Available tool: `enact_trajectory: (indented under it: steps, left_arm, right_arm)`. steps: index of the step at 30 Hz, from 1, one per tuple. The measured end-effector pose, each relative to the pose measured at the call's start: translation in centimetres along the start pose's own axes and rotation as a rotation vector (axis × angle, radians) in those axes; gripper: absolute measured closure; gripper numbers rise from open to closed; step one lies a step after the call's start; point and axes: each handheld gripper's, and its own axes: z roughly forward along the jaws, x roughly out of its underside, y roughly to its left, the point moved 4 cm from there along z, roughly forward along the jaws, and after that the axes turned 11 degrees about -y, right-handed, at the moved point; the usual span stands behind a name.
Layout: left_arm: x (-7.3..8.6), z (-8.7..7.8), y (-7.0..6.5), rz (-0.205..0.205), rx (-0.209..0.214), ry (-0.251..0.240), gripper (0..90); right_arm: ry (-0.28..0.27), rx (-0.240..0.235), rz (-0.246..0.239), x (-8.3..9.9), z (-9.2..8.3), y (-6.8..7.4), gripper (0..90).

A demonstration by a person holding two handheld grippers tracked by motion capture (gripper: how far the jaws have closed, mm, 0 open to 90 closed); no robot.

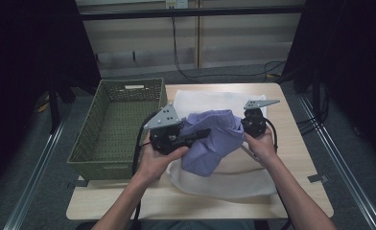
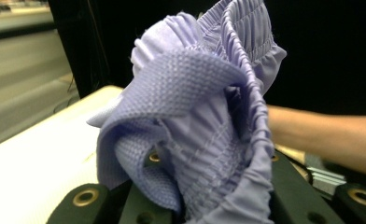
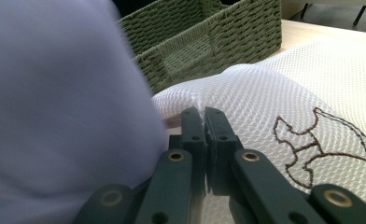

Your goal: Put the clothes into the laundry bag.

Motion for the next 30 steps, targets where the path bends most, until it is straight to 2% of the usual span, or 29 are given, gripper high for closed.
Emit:
enact_trajectory:
  steps: [8,12,16,17,24,26,30]
  left_arm:
    - [2.0,0.6,0.5,-0.026,0.022,0.010,77.1]
    - [2.9,0.8,0.8,-0.031,0.019,0.040,76.9]
    - [3.8,1.1,0.9,-0.022,0.005,0.076,76.9]
    - [4.0,1.2,1.0,-0.020,0.012,0.080,76.9]
    - [5.7,1.9,1.6,-0.051,-0.006,0.133,76.6]
    - [6.1,2.2,1.6,-0.067,-0.002,0.142,76.5]
    - [6.4,2.8,1.1,-0.055,0.019,0.170,76.5]
  right_arm:
    - [-0.006,0.008,0.006,-0.2,-0.5,-0.2,88.3]
    - [-0.008,0.006,0.008,-0.2,-0.6,-0.2,88.3]
    - [-0.010,0.003,0.010,-0.2,-0.8,-0.3,88.3]
    - [-0.009,0.004,0.008,-0.1,-0.8,-0.4,88.2]
    - [0.000,0.003,0.007,0.0,-0.5,-0.3,88.3]
    - [0.001,0.001,0.006,0.0,-0.5,-0.3,88.3]
    - [0.004,-0.002,0.007,0.0,-0.4,-0.3,88.2]
